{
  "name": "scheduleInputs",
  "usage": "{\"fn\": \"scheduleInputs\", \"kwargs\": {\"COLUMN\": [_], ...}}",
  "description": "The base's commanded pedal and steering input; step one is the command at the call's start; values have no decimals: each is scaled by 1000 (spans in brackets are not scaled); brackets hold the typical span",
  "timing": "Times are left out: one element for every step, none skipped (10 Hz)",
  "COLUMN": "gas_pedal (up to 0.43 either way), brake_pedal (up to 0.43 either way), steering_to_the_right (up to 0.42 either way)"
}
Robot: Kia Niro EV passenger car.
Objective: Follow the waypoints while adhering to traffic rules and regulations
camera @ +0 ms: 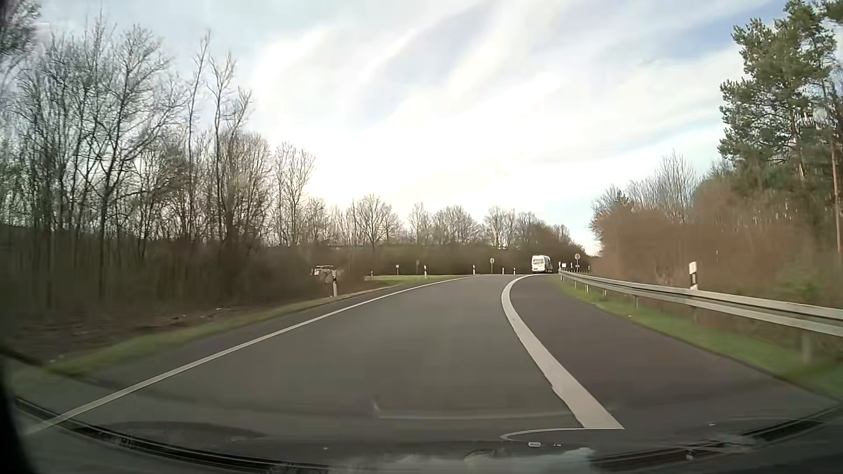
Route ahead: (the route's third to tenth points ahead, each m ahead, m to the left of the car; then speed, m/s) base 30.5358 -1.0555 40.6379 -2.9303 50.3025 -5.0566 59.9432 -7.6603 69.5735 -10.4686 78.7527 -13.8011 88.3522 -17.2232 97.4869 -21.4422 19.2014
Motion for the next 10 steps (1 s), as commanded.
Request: {"fn": "scheduleInputs", "kwargs": {"gas_pedal": [157,157,157,157,157,157,157,157,157,157], "brake_pedal": [0,0,0,0,0,0,0,0,0,0], "steering_to_the_right": [23,23,23,23,23,23,23,23,23,23]}}
